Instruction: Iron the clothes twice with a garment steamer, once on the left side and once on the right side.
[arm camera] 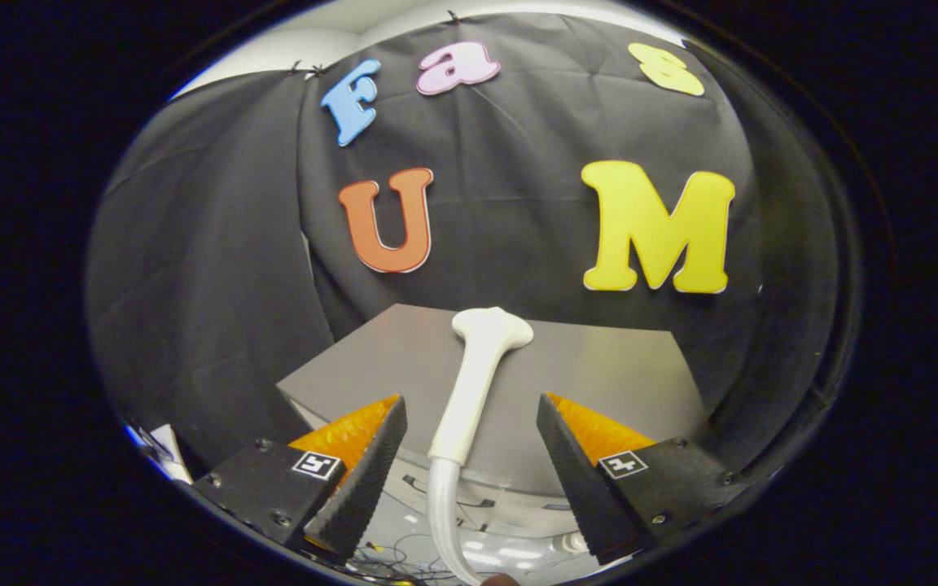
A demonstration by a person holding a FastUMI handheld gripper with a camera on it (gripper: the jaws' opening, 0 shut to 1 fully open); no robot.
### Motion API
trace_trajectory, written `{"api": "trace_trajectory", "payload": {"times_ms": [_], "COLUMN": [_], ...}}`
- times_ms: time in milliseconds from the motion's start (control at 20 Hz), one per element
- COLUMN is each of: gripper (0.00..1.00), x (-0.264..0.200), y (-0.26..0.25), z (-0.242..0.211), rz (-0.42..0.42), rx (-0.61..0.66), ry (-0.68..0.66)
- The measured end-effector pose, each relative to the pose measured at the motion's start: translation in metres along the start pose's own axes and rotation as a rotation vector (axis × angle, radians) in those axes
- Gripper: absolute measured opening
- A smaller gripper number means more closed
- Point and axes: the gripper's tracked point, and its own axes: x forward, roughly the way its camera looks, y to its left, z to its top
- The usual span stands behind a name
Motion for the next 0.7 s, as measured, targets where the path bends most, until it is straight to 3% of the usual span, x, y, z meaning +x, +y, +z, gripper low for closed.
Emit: {"api": "trace_trajectory", "payload": {"times_ms": [200,550,700], "gripper": [1.0,0.93,0.78], "x": [0.045,0.103,0.113], "y": [0.003,-0.002,-0.008], "z": [0.015,-0.002,-0.015], "rz": [-0.027,-0.071,-0.097], "rx": [0.024,0.033,0.019], "ry": [0.073,0.26,0.302]}}
